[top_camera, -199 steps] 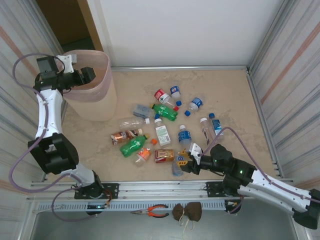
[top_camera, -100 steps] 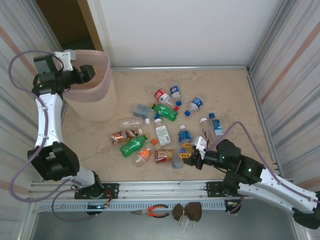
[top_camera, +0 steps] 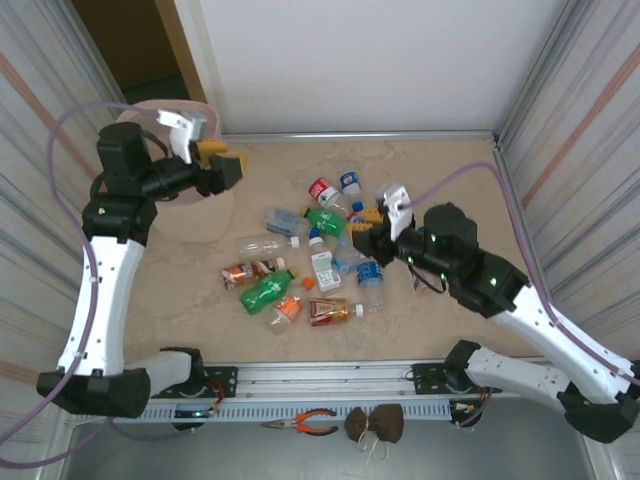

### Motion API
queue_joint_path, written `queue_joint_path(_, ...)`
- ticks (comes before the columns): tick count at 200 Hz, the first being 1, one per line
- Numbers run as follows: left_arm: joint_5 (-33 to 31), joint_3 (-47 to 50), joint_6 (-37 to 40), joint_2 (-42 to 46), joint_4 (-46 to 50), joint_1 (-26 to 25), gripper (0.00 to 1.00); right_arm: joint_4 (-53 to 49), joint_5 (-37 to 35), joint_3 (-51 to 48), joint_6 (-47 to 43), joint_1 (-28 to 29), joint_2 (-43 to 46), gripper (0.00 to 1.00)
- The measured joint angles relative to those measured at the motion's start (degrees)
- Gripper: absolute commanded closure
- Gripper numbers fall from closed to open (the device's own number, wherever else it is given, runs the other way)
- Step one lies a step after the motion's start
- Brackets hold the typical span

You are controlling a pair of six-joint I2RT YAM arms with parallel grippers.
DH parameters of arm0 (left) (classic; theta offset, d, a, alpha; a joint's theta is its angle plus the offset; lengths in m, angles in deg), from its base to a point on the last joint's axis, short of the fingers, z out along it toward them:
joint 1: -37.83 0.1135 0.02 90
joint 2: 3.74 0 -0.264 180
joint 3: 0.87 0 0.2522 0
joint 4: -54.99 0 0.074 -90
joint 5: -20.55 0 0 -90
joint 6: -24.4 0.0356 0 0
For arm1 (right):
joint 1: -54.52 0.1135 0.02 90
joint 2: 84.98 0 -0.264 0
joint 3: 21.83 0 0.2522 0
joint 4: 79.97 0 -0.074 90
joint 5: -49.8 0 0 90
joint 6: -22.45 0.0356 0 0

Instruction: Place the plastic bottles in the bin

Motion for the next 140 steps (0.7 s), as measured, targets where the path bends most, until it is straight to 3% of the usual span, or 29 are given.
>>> queue_joint_path(48,1.1,6.0,1.8,1.4,-1.4,-14.1,0.3,2.3,10.9,4.3,7.9,-13.3,-8.2,1.0)
queue_joint_path(83,0.1,6.4,3.4,-2.5,-2.5,-22.4,0.3,3.6,16.9,4.7,9.8,-16.2,-10.3,1.0)
queue_joint_path(140,-1.1,6.2,5.3,-10.5,-4.3,-31.5,0.26,5.1,23.0,6.6,10.3,-17.1,-10.4,1.0)
